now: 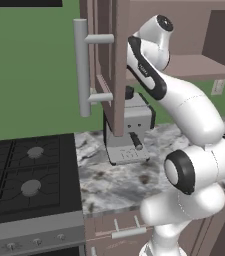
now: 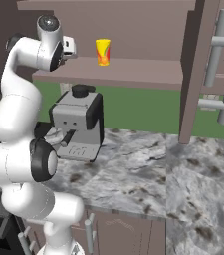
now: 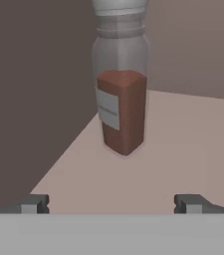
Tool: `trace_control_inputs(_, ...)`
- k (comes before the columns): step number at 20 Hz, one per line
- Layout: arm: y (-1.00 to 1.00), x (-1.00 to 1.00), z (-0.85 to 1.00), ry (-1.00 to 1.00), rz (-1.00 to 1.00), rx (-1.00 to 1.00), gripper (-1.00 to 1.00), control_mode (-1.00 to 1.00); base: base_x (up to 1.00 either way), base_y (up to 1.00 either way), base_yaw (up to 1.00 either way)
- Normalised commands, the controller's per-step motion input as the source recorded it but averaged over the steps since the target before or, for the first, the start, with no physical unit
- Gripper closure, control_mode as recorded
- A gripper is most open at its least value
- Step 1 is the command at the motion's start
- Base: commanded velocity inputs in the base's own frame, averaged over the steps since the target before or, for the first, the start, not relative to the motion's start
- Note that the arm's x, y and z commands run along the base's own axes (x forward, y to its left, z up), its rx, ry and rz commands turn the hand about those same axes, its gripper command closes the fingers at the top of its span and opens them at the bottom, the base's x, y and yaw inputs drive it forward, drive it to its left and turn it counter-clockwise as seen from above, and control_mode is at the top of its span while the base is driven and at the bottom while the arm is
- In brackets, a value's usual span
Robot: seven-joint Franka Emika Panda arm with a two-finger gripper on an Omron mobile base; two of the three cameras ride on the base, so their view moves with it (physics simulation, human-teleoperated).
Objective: Take the cinnamon bottle from the cabinet and place it on the dining table, next to the plate with the cupcake. Then take the chocolate from the dining counter and place it on the cupcake plate.
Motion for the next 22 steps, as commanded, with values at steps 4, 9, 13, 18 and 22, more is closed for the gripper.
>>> trace_control_inputs(4, 0.01, 0.23, -0.04, -0.02, -0.08, 0.00, -1.00, -1.00, 0.00, 0.00, 0.00)
trace_control_inputs(9, 0.00, 0.25, -0.01, -0.05, -0.07, 0.00, -1.00, -1.00, 0.00, 0.00, 0.00)
trace_control_inputs(13, 0.04, 0.26, 0.02, 0.00, -0.04, 0.06, -1.00, -1.00, 0.00, 0.00, 0.00)
trace_control_inputs(18, 0.01, 0.26, 0.06, 0.00, 0.00, 0.10, -1.00, -1.00, 0.00, 0.00, 0.00)
trace_control_inputs(22, 0.00, 0.17, 0.08, 0.00, 0.00, 0.08, -1.00, -1.00, 0.00, 0.00, 0.00)
